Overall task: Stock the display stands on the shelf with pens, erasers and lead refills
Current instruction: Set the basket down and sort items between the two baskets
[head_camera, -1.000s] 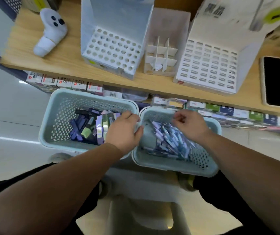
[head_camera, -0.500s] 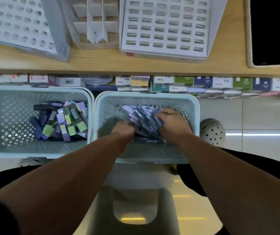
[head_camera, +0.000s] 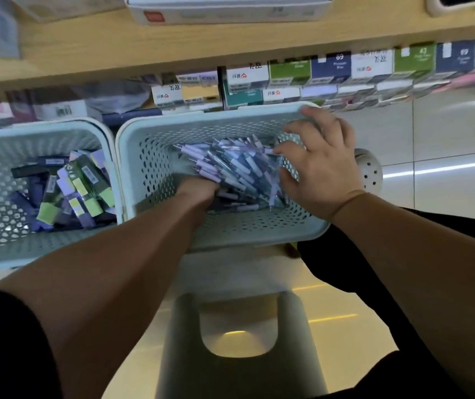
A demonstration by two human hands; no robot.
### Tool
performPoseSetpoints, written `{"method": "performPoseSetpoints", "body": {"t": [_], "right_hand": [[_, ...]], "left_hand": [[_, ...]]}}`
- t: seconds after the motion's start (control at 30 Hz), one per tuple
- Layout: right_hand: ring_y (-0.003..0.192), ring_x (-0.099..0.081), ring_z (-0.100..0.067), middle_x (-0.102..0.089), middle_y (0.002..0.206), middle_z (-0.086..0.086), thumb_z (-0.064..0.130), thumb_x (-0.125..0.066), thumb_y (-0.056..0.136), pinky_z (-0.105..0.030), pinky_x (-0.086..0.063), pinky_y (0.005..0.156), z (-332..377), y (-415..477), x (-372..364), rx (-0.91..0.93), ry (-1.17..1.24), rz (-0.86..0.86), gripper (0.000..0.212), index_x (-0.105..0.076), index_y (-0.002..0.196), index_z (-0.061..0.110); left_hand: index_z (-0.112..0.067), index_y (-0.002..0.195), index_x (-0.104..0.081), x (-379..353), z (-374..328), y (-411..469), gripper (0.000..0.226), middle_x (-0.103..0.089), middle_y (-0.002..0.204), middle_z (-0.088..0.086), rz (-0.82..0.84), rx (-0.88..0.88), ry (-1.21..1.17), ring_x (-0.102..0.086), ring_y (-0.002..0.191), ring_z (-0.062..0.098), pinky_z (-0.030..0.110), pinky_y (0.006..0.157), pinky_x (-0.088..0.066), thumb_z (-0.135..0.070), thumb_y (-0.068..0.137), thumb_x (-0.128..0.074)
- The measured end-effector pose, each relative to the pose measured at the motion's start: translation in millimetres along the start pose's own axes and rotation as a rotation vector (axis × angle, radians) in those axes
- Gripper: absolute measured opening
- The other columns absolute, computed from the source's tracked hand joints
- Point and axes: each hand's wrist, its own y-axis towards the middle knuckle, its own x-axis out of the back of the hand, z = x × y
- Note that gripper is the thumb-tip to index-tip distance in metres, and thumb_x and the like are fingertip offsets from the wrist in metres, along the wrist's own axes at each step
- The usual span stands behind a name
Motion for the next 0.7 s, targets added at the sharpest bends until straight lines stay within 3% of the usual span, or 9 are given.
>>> {"method": "performPoseSetpoints", "body": {"t": [0.07, 0.17, 0.43, 0.57, 0.63, 0.7], "right_hand": [[0.139, -0.036, -0.035, -0.062, 0.130, -0.008, 0.031, -0.063, 0.083, -0.052, -0.032, 0.105, -0.8, 0.1, -0.8, -0.005, 0.006, -0.020, 0.026, -0.073, 0.103, 0.017], [0.139, -0.036, -0.035, -0.063, 0.129, -0.008, 0.029, -0.063, 0.082, -0.051, -0.033, 0.104, -0.8, -0.9, -1.8, -0.017, 0.022, -0.029, 0.023, -0.074, 0.099, 0.017], [0.139, -0.036, -0.036, -0.063, 0.128, -0.006, 0.026, -0.063, 0.082, -0.052, -0.036, 0.103, -0.7, -0.8, -3.9, -0.011, 0.028, -0.048, 0.020, -0.074, 0.096, 0.016], [0.139, -0.036, -0.036, -0.063, 0.128, -0.006, 0.027, -0.063, 0.083, -0.052, -0.037, 0.102, -1.6, -0.4, -3.3, -0.009, 0.016, -0.042, 0.021, -0.074, 0.097, 0.016], [0.139, -0.037, -0.036, -0.063, 0.127, -0.006, 0.027, -0.062, 0.082, -0.051, -0.037, 0.101, -1.1, -1.4, -3.7, -0.001, 0.006, -0.049, 0.021, -0.073, 0.097, 0.016], [0.139, -0.039, -0.038, -0.063, 0.126, -0.006, 0.026, -0.062, 0.082, -0.050, -0.037, 0.100, -1.0, -1.4, -3.7, 0.004, 0.007, -0.052, 0.021, -0.073, 0.096, 0.016]], "left_hand": [[-0.009, 0.085, -0.064, -2.5, 0.2, 0.9, 0.016, -0.069, 0.098, 0.011, 0.012, 0.018, -0.060, -0.069, 0.072, 0.022, 0.026, 0.055, -0.057, -0.002, 0.098, -0.057], [-0.003, 0.099, -0.068, -4.6, 0.0, 2.0, 0.012, -0.073, 0.104, 0.016, 0.053, 0.004, -0.128, -0.075, 0.074, 0.028, 0.044, 0.071, -0.063, 0.002, 0.095, -0.058], [-0.009, 0.113, -0.067, -5.4, -1.8, -1.9, 0.018, -0.075, 0.104, 0.013, 0.140, 0.049, -0.189, -0.076, 0.080, 0.031, 0.057, 0.096, -0.053, -0.015, 0.096, -0.064], [-0.002, 0.096, -0.067, -10.3, -8.5, -11.4, 0.011, -0.074, 0.094, 0.019, 0.121, 0.036, -0.225, -0.076, 0.072, 0.032, 0.060, 0.083, -0.055, -0.004, 0.090, -0.058], [0.003, 0.085, -0.064, -10.9, -11.3, -13.8, 0.009, -0.073, 0.082, 0.021, 0.123, 0.049, -0.248, -0.074, 0.072, 0.038, 0.068, 0.084, -0.051, 0.003, 0.087, -0.056], [0.006, 0.082, -0.059, -11.0, -11.4, -13.5, 0.013, -0.070, 0.075, 0.023, 0.140, 0.065, -0.273, -0.072, 0.072, 0.039, 0.067, 0.088, -0.052, 0.010, 0.086, -0.048]]}}
